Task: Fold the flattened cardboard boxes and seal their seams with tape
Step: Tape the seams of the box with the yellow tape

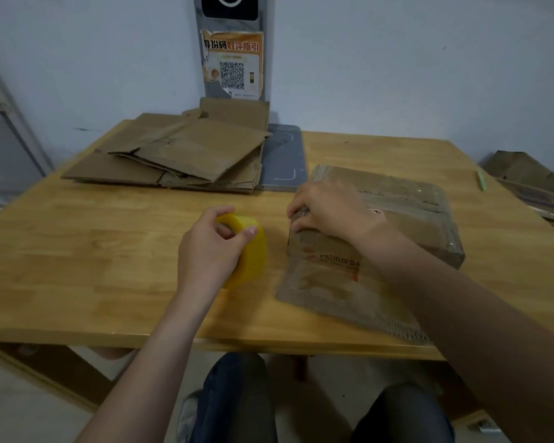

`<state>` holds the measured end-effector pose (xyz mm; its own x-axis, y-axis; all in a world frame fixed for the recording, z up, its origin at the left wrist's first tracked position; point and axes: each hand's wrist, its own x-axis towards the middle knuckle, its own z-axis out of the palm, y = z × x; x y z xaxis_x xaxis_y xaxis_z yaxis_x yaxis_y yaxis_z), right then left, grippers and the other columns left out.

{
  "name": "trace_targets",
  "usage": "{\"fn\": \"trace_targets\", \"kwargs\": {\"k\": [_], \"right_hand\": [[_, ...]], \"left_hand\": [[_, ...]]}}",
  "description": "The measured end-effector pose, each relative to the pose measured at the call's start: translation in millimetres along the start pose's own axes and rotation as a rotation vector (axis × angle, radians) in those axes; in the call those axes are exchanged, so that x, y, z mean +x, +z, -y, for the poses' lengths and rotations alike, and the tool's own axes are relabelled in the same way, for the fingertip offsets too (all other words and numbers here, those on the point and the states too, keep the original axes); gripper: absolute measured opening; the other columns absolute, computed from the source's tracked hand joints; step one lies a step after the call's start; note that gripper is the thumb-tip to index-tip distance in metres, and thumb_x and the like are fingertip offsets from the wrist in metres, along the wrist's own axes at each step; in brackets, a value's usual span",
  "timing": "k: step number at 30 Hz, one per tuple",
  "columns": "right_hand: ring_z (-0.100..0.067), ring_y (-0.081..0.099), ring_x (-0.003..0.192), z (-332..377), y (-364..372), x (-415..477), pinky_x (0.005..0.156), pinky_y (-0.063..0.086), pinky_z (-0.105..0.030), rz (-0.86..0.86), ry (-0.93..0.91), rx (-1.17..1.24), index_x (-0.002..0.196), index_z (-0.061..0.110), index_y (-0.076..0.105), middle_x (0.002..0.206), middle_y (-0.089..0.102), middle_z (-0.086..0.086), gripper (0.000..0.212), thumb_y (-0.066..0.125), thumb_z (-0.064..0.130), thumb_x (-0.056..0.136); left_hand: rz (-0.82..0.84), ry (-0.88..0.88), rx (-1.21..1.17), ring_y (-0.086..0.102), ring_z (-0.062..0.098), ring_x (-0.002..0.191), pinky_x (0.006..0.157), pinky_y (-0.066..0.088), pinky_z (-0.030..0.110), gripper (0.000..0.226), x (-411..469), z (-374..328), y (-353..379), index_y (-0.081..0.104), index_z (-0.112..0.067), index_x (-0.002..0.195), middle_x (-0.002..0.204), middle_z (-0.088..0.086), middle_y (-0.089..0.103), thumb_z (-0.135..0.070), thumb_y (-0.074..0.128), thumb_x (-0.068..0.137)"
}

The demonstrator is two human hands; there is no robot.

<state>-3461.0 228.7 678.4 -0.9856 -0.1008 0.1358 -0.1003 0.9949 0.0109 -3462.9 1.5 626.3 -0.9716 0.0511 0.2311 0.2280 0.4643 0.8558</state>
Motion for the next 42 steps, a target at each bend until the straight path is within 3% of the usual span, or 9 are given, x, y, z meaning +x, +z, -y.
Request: {"fn": "trace_targets", "kwargs": {"k": [9, 16, 18, 20, 23, 27, 32, 38, 42], "right_hand": [[-0.013, 0.061, 0.106, -15, -2, -9, 0.087, 0.052, -0.04, 0.066, -0.044, 0.027, 0.095, 0.042, 0.075, 0.113, 0.067, 0.019, 0.012, 0.078, 0.044, 0.083], [-0.013, 0.062, 0.111, -25, 3, -17, 0.095, 0.051, -0.044, 0.121, -0.033, 0.108, 0.087, 0.042, 0.073, 0.118, 0.07, 0.019, 0.008, 0.073, 0.034, 0.089], [-0.02, 0.049, 0.134, -29, 3, -24, 0.108, 0.042, -0.054, 0.211, -0.027, 0.092, 0.09, 0.048, 0.071, 0.14, 0.058, 0.023, 0.02, 0.066, 0.029, 0.094], [-0.032, 0.02, 0.152, -26, 1, -33, 0.12, 0.021, -0.062, 0.291, -0.037, -0.008, 0.115, 0.05, 0.068, 0.159, 0.037, 0.021, 0.03, 0.062, 0.028, 0.097], [-0.031, 0.002, 0.156, -8, -6, -52, 0.124, -0.002, -0.057, 0.123, -0.076, -0.007, 0.142, 0.045, 0.054, 0.163, 0.029, 0.018, 0.043, 0.058, 0.042, 0.1], [-0.015, 0.047, 0.133, 24, -13, -76, 0.11, 0.038, -0.039, -0.211, -0.09, 0.512, 0.135, 0.04, 0.062, 0.138, 0.061, 0.018, 0.055, 0.053, 0.067, 0.088], [-0.005, 0.066, 0.099, 26, -28, -99, 0.085, 0.052, -0.025, -0.202, -0.081, 0.843, 0.109, 0.026, 0.078, 0.107, 0.073, 0.013, 0.02, 0.075, 0.034, 0.091], [-0.011, 0.066, 0.09, 23, -32, -107, 0.078, 0.053, -0.036, -0.338, -0.137, 0.78, 0.086, 0.03, 0.076, 0.093, 0.071, 0.01, 0.01, 0.076, 0.022, 0.09], [-0.017, 0.066, 0.083, 26, -25, -109, 0.07, 0.055, -0.044, -0.535, -0.206, 0.416, 0.09, 0.017, 0.078, 0.092, 0.069, 0.007, 0.012, 0.069, 0.025, 0.093]], "left_hand": [[0.022, 0.007, -0.009, 0.067, 0.016, 0.076, 0.073, 0.057, 0.041, 0.046, 4, 4, 4, 0.064, -0.037, 0.126, 0.085, -0.007, 0.065, -0.051, 0.078, 0.084], [0.076, 0.035, -0.036, 0.066, 0.014, 0.076, 0.067, 0.054, 0.037, 0.041, -10, 4, -3, 0.063, -0.039, 0.125, 0.084, -0.006, 0.064, -0.044, 0.077, 0.087], [0.093, 0.031, -0.08, 0.066, 0.014, 0.079, 0.068, 0.055, 0.036, 0.038, -20, 3, -9, 0.062, -0.041, 0.124, 0.087, -0.005, 0.064, -0.04, 0.076, 0.089], [0.117, 0.032, -0.155, 0.066, 0.011, 0.078, 0.065, 0.055, 0.026, 0.037, -32, 0, -15, 0.061, -0.039, 0.126, 0.09, -0.002, 0.064, -0.034, 0.074, 0.092], [0.178, 0.074, -0.22, 0.066, 0.007, 0.079, 0.058, 0.05, 0.012, 0.037, -50, -10, -22, 0.062, -0.035, 0.127, 0.092, 0.003, 0.065, -0.027, 0.073, 0.094], [0.252, 0.158, -0.323, 0.069, 0.016, 0.086, 0.069, 0.06, 0.028, 0.032, -68, -23, -22, 0.064, -0.039, 0.122, 0.087, 0.009, 0.067, -0.027, 0.073, 0.093], [0.313, 0.201, -0.394, 0.067, 0.017, 0.084, 0.079, 0.059, 0.046, 0.028, -81, -40, -18, 0.066, -0.039, 0.118, 0.078, 0.003, 0.063, -0.022, 0.07, 0.095], [0.36, 0.19, -0.438, 0.064, 0.019, 0.083, 0.082, 0.059, 0.054, 0.031, -92, -52, -6, 0.066, -0.041, 0.12, 0.078, 0.004, 0.059, -0.02, 0.07, 0.096], [0.367, 0.02, -0.547, 0.066, 0.027, 0.089, 0.088, 0.054, 0.068, 0.036, -94, -56, 7, 0.064, -0.046, 0.125, 0.092, 0.018, 0.067, -0.026, 0.071, 0.096]]}}
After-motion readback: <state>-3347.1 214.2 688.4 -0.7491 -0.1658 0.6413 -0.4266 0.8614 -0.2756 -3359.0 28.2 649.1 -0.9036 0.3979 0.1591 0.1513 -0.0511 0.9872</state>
